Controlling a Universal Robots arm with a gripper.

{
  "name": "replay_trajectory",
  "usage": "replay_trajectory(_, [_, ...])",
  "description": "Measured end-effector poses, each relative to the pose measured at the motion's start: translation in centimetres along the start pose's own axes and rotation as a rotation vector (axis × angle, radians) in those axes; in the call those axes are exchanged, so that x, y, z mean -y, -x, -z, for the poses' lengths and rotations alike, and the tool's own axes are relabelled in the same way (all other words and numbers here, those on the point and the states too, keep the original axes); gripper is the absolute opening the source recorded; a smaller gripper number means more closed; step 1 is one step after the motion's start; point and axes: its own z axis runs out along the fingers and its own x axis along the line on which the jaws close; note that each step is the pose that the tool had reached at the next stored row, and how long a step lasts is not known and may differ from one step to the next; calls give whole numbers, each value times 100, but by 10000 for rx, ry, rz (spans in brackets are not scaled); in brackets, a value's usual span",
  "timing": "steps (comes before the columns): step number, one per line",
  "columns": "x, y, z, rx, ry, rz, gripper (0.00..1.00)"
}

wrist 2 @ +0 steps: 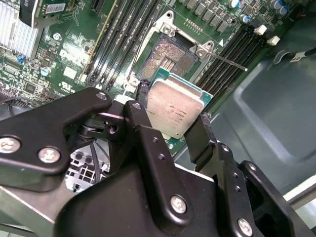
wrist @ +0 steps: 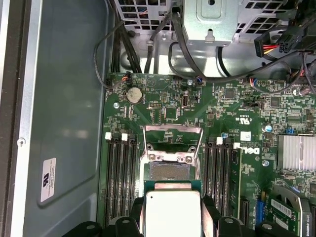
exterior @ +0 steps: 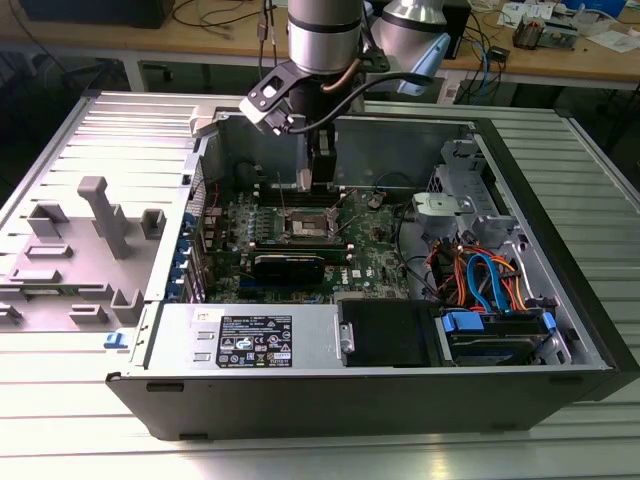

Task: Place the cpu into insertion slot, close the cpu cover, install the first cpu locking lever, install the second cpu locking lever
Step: 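Place the cpu into insertion slot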

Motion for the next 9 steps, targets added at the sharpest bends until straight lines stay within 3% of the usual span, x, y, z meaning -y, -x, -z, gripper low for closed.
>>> replay_trajectory(3, [0,0,-15,-2,-47,0,55])
replay_trajectory(9, [1,1,-52,-3,-53,-1,55])
